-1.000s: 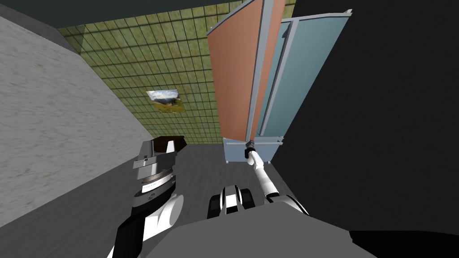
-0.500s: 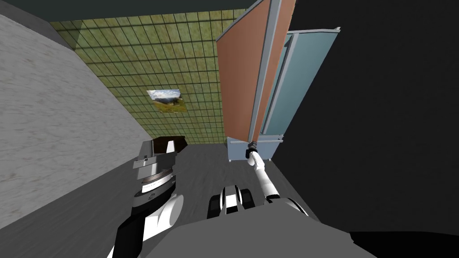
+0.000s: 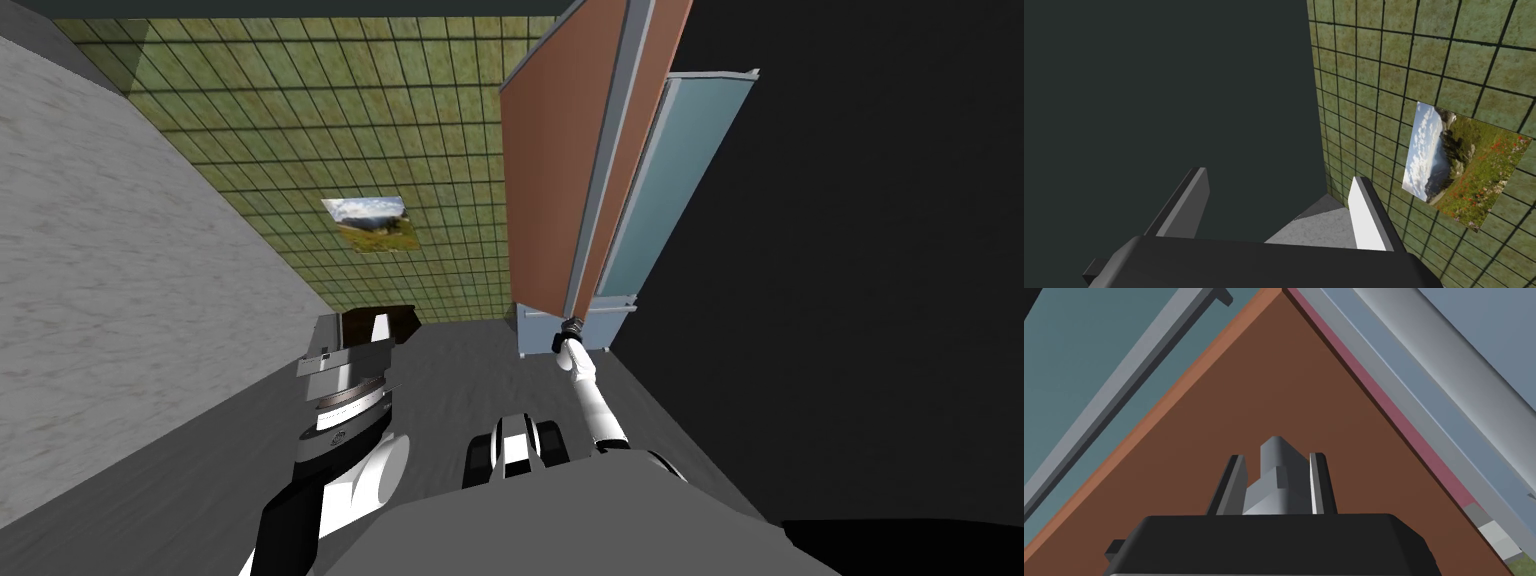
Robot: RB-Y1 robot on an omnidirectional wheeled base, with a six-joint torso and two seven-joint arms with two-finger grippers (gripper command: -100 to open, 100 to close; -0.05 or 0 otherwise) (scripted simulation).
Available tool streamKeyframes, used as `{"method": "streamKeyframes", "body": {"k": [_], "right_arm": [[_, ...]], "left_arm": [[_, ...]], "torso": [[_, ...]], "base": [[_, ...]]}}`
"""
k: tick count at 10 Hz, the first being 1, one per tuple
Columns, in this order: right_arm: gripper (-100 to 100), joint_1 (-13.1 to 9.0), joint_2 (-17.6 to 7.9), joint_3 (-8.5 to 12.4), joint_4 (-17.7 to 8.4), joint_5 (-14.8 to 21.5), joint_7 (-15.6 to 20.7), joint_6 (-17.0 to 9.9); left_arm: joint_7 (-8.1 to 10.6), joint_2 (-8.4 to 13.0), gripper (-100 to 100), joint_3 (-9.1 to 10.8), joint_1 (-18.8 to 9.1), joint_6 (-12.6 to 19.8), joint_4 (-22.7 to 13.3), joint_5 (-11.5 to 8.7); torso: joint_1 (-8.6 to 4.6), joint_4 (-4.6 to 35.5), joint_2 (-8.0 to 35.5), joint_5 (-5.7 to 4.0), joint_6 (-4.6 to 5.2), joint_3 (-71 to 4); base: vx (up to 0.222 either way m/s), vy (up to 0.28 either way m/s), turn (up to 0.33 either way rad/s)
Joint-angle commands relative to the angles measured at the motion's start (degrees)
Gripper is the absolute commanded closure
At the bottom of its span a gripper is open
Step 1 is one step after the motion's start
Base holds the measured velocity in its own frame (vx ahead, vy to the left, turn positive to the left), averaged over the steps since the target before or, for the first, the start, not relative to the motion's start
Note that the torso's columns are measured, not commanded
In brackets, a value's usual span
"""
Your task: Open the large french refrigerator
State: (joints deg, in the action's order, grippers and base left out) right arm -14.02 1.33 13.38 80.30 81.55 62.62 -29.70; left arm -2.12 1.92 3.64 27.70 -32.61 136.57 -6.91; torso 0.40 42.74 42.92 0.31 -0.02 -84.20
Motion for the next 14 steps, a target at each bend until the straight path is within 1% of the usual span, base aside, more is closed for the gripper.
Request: {"method": "streamKeyframes", "body": {"k": [1,2,3,4,5,6,8,11,13,14], "right_arm": [[100,-0.1,-0.1,1.8,2.1,0.4,0.4,-2.5],[100,0.1,0.0,2.4,2.7,0.8,0.3,-3.5],[100,0.1,0.0,2.4,2.7,0.8,0.3,-3.5],[100,0.3,0.0,3.1,3.3,1.2,0.1,-4.5],[100,0.9,0.5,2.9,2.8,0.3,1.0,-4.1],[100,1.3,0.7,3.6,3.1,0.6,0.8,-5.3],[100,1.6,0.5,4.9,4.0,1.2,0.3,-7.4],[100,2.1,0.3,6.8,5.4,2.3,-0.5,-10.6],[100,2.4,0.1,8.1,6.4,3.0,-1.1,-12.8],[-100,0.9,0.5,8.2,5.2,1.1,1.4,-13.1]], "left_arm": [[0.0,0.0,0,0.0,0.0,0.0,0.0,0.0],[0.0,0.0,0,0.0,0.0,0.0,0.0,0.0],[0.0,0.0,0,0.0,0.0,0.0,0.0,0.0],[0.0,0.0,0,0.01,0.0,0.0,0.0,0.0],[0.0,0.0,0,0.01,0.0,0.0,0.0,0.0],[0.0,0.0,0,0.02,0.0,0.0,0.0,0.0],[0.0,0.0,0,0.01,0.0,0.0,0.0,0.0],[0.0,0.0,0,0.0,0.0,0.0,0.0,0.0],[0.0,0.0,0,0.01,0.0,0.0,0.0,0.0],[0.0,0.0,0,0.01,0.0,0.0,0.0,0.0]], "torso": [[-0.05,0.1,-0.1,0.08,0.0,0.0],[-0.05,0.2,-0.2,0.16,0.05,-0.1],[0.12,0.2,-0.1,0.18,-0.01,-0.1],[-0.1,0.3,0.0,0.21,-0.06,0.0],[-0.09,0.3,0.2,0.23,0.04,0.1],[-0.3,0.2,0.1,0.11,0.08,0.1],[0.22,0.0,-0.1,0.12,0.29,-0.1],[0.32,0.0,-0.1,0.23,-0.05,-0.1],[0.19,0.1,0.0,0.25,-0.03,0.0],[0.14,0.2,-0.2,0.38,-0.01,-0.1]], "base": [[0.023,0.297,-0.05],[0.02,0.317,-0.078],[-0.018,0.224,-0.046],[-0.031,0.175,-0.023],[-0.008,0.083,-0.004],[0.01,0.125,0.004],[0.064,0.249,-0.059],[0.077,0.315,-0.078],[0.07,0.295,-0.038],[0.025,0.103,0.005]]}}
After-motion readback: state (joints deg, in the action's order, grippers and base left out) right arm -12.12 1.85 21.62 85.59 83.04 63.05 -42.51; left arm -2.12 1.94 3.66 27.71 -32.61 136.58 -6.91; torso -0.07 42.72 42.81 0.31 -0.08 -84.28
